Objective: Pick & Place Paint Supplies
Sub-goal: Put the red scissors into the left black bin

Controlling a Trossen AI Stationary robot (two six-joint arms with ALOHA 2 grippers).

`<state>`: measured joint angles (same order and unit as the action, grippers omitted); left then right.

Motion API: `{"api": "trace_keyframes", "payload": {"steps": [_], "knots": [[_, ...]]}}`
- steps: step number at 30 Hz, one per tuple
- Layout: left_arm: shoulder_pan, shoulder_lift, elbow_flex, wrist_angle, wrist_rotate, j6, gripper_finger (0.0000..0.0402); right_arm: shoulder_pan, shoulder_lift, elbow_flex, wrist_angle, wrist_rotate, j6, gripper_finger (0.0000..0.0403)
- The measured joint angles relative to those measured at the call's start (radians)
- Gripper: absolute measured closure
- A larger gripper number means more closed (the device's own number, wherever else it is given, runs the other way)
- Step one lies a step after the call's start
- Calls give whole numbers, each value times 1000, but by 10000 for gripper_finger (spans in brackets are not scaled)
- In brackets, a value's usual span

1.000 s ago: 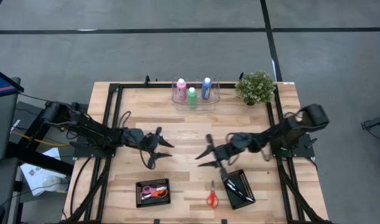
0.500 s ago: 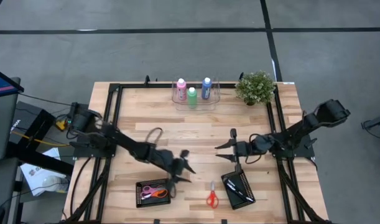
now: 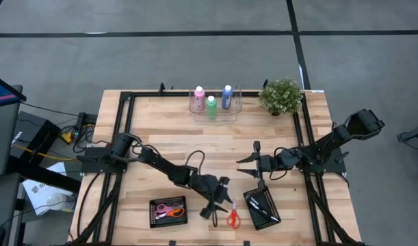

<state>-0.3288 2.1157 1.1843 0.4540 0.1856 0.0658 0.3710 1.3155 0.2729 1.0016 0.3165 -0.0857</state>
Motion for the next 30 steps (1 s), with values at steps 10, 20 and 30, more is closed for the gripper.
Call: {"api": "trace_keyframes", "payload": {"steps": [10, 20, 30], "knots": [[-4, 63, 97, -71, 4, -19, 274, -2, 0, 0, 1, 2, -3, 285], [-11, 62, 113, -71, 6, -30, 395, -24, 0, 0, 2, 1, 0, 285], [-20, 64, 113, -66, -3, -49, 401, -28, 0, 0, 2, 1, -1, 285]]}}
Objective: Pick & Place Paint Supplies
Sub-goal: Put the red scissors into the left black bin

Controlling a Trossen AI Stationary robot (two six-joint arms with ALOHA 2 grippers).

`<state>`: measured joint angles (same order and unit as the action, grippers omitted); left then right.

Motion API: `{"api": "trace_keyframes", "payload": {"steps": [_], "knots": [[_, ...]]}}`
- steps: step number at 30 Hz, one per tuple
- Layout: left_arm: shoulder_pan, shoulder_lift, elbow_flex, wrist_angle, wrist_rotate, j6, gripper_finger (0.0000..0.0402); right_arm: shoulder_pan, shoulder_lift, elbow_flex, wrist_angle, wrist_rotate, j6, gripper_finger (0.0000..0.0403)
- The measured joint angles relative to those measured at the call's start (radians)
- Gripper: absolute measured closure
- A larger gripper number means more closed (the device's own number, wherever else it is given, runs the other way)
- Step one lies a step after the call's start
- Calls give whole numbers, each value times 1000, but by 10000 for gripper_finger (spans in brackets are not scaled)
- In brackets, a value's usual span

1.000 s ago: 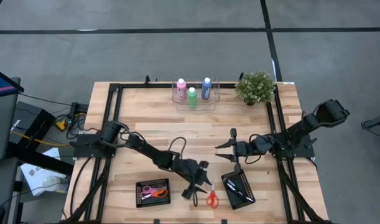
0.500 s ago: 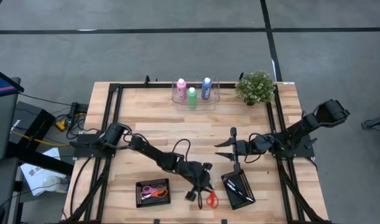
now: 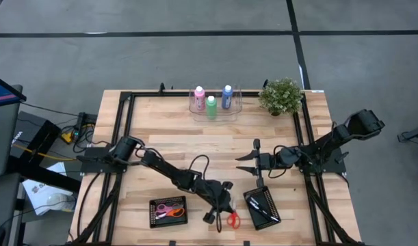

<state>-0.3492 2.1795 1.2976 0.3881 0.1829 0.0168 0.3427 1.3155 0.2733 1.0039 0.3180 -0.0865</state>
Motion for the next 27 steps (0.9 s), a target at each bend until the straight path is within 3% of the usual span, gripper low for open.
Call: {"api": "trace_keyframes", "payload": {"steps": [5, 13, 27], "knots": [[-3, 39, 58, -20, -1, -14, 401, -15, 0, 0, 1, 0, 0, 285], [-4, 145, 197, -192, 9, -12, 401, -23, 0, 0, 14, 0, 6, 285], [84, 103, 200, -494, -49, -3, 401, -2, 0, 0, 5, -2, 9, 284]]}}
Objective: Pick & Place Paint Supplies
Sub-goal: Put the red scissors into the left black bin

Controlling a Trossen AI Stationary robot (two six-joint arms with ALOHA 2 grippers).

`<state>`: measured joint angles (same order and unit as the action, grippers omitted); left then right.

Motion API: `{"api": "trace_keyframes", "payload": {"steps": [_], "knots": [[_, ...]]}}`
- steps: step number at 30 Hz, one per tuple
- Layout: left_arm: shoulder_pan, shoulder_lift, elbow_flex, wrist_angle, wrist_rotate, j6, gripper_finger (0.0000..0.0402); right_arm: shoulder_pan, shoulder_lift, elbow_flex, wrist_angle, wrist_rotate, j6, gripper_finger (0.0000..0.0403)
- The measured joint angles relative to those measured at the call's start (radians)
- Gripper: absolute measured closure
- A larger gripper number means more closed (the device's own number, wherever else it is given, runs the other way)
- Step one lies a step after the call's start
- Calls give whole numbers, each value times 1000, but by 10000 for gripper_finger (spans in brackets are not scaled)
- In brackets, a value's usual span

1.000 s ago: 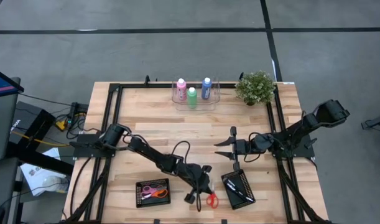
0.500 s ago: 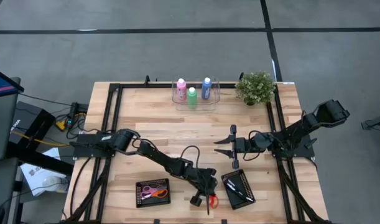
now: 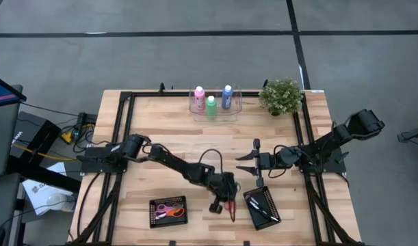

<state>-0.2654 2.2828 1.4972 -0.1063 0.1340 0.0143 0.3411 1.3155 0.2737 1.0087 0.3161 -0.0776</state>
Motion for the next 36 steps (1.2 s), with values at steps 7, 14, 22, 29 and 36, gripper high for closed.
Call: {"api": "trace_keyframes", "payload": {"steps": [7, 14, 22, 29, 36], "knots": [[87, -49, -59, -44, -46, -4, 401, 0, 0, 0, -4, 0, 0, 284], [155, -210, -249, 51, -95, 19, 401, 7, 0, 0, -5, 0, 0, 284], [183, -533, -657, 534, -75, 21, 401, 5, 0, 0, -26, 0, 28, 284], [225, -680, -821, 517, -92, -17, 389, -20, 0, 43, -132, 32, 64, 285], [220, -688, -790, 325, -93, 57, 293, -61, 47, 168, -367, 32, 71, 278]]}}
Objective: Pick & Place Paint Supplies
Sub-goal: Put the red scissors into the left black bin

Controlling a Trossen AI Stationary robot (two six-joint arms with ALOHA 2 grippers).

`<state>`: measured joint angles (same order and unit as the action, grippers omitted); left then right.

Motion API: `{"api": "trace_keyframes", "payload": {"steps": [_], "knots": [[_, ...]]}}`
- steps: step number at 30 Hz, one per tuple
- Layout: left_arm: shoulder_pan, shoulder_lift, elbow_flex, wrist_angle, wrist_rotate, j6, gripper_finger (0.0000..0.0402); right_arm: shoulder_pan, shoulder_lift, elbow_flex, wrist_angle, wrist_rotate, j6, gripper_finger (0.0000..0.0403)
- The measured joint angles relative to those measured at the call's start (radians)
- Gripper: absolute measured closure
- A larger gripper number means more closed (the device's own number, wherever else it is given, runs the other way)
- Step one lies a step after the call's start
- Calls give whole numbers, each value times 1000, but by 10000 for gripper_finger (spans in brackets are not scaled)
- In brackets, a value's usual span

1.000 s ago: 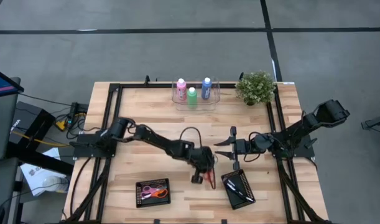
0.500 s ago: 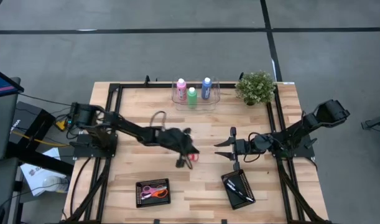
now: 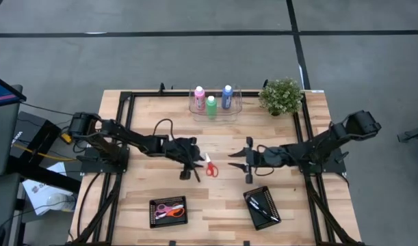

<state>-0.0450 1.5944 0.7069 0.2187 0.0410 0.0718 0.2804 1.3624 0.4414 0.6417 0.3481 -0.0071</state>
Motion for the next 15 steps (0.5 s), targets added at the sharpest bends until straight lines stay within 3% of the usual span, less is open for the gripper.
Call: {"api": "trace_keyframes", "payload": {"steps": [8, 15], "knots": [[-2, 15, 36, -74, 6, 52, 181, -34, 126, 65, -43, -1, 0, 225], [-16, 93, 52, -64, -11, 75, 184, -24, 145, 68, -84, -3, 24, 198]]}}
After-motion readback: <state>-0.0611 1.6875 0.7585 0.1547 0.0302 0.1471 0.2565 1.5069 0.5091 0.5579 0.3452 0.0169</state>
